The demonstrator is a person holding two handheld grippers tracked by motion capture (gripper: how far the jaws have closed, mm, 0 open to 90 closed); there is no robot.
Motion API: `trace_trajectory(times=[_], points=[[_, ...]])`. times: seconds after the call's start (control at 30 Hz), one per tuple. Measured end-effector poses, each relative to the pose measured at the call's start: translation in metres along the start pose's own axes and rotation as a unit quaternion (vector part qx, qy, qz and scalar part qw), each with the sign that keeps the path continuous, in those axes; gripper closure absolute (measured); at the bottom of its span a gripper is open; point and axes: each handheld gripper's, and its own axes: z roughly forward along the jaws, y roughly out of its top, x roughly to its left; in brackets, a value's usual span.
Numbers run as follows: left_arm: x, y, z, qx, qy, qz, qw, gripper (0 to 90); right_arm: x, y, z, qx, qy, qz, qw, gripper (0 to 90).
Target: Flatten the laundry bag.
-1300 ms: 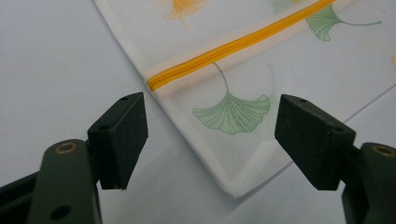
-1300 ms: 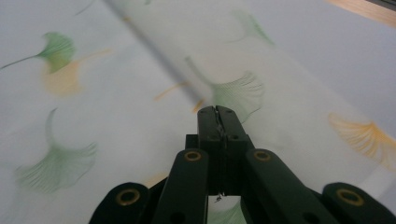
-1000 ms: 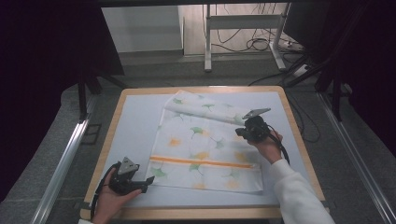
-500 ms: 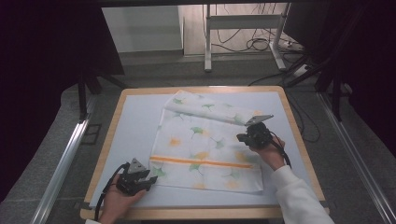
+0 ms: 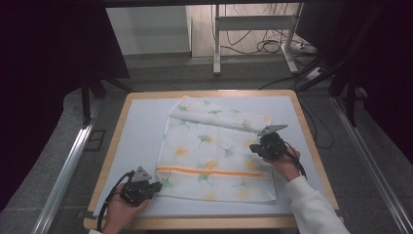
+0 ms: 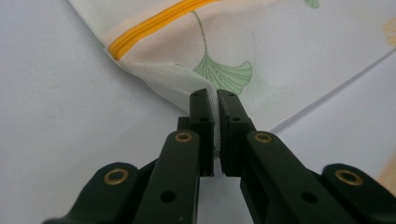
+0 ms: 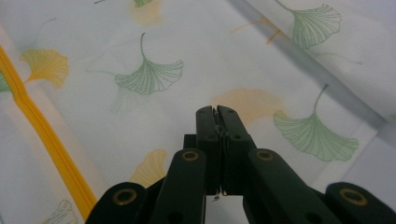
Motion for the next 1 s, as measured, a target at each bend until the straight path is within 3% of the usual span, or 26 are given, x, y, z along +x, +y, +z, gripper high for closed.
trace_trajectory(times=[0.27,0.43,0.63,0.73,0.87,0.9,1.0], points=[[-0.007,-0.021,-0.018,-0.004,-0.015,-0.004,0.9999,86.7,0.004,0.002,0.006,0.002,0.017,-0.006,0.9998,87.2],[-0.006,-0.03,-0.025,-0.005,-0.016,-0.01,0.9998,86.6,0.002,0.01,0.024,0.014,0.022,-0.009,0.9996,87.2],[-0.003,-0.037,-0.029,-0.005,-0.016,-0.019,0.9997,86.6,-0.017,0.026,0.046,0.019,-0.005,-0.001,0.9998,87.9],[-0.004,-0.037,-0.029,-0.006,-0.015,-0.016,0.9997,86.7,-0.031,0.031,0.059,0.021,-0.015,0.017,0.9995,88.4],[-0.004,-0.037,-0.028,-0.003,-0.017,-0.014,0.9997,86.6,-0.047,0.037,0.069,0.002,-0.032,0.031,0.999,88.7],[-0.003,-0.037,-0.028,-0.004,-0.018,-0.014,0.9997,86.7,-0.05,0.04,0.07,-0.005,-0.046,0.034,0.9984,88.7],[-0.003,-0.037,-0.029,-0.007,-0.02,-0.013,0.9997,86.6,-0.053,0.047,0.069,-0.017,-0.047,0.041,0.9979,88.7]])
